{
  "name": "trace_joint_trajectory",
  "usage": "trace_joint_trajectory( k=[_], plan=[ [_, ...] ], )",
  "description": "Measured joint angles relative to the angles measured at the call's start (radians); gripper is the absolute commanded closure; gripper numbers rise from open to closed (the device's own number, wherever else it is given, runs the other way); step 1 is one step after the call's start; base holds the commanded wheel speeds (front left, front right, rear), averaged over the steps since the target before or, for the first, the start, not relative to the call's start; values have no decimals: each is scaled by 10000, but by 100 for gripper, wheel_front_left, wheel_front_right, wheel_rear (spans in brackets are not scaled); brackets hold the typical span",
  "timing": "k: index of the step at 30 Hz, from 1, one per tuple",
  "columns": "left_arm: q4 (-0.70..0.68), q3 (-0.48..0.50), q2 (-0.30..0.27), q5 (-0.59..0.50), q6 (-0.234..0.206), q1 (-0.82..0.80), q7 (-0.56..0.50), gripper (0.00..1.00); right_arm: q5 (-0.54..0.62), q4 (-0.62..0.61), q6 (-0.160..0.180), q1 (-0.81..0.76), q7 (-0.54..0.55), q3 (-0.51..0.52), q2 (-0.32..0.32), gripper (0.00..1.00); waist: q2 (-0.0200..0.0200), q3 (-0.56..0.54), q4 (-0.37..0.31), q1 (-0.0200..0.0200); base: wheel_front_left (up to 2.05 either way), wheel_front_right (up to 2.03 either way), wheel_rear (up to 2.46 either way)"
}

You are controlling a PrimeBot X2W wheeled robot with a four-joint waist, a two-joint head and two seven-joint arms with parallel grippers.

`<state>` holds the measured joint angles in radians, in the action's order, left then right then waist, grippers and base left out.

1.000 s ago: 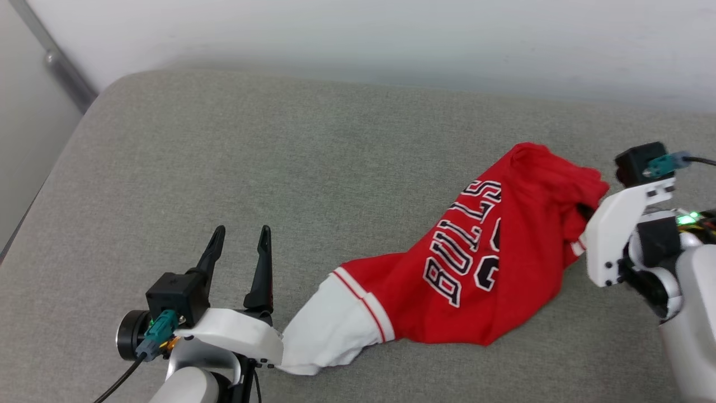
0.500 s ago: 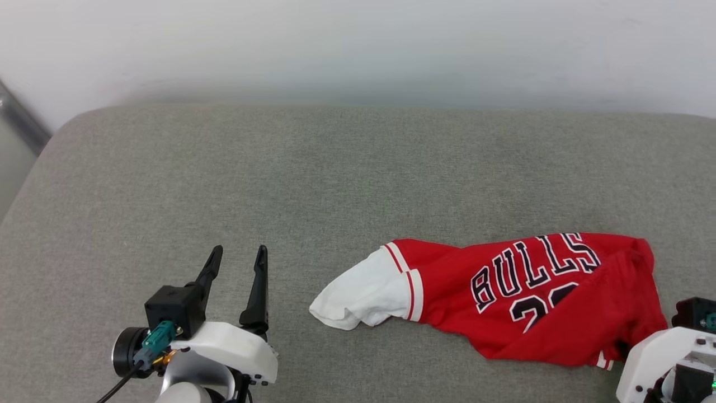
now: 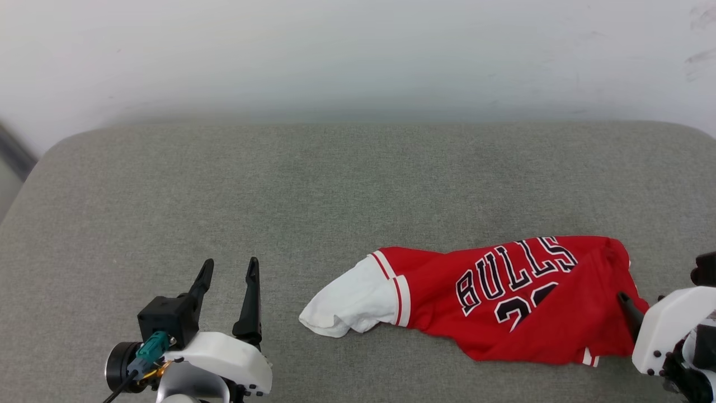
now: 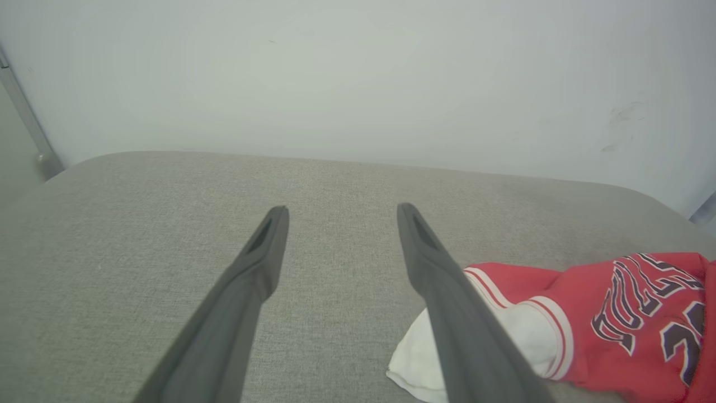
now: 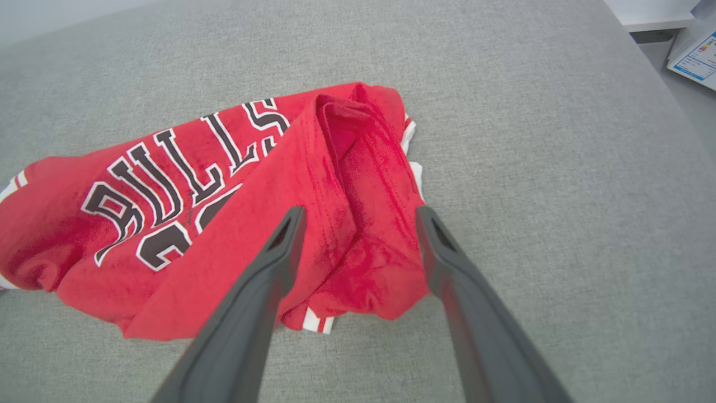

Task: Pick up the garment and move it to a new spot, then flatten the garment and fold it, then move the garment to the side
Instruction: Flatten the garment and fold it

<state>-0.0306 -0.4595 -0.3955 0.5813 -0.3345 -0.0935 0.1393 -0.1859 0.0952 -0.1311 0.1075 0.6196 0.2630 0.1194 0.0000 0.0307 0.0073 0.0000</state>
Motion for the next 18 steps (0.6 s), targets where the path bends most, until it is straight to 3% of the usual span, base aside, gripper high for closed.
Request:
trace_joint_trajectory(
  k=[6,16,17,18],
  plan=[
    [-40,-173,36,-50,67,-141,-56,0,-297,399,0,709,1340,-343,510,0,0,176,214,0,0,0,0],
    [230,-341,198,-46,192,-310,17,0,-662,3012,0,1441,1360,-587,905,0,0,300,673,0,0,0,0],
    [251,-349,196,-44,194,-311,19,0,-757,3239,0,1497,1294,-650,972,59,0,309,684,0,0,0,0],
    [268,-355,198,-42,194,-312,36,0,-817,3384,0,1576,1210,-721,1047,100,0,316,689,0,0,0,0]
  ],
)
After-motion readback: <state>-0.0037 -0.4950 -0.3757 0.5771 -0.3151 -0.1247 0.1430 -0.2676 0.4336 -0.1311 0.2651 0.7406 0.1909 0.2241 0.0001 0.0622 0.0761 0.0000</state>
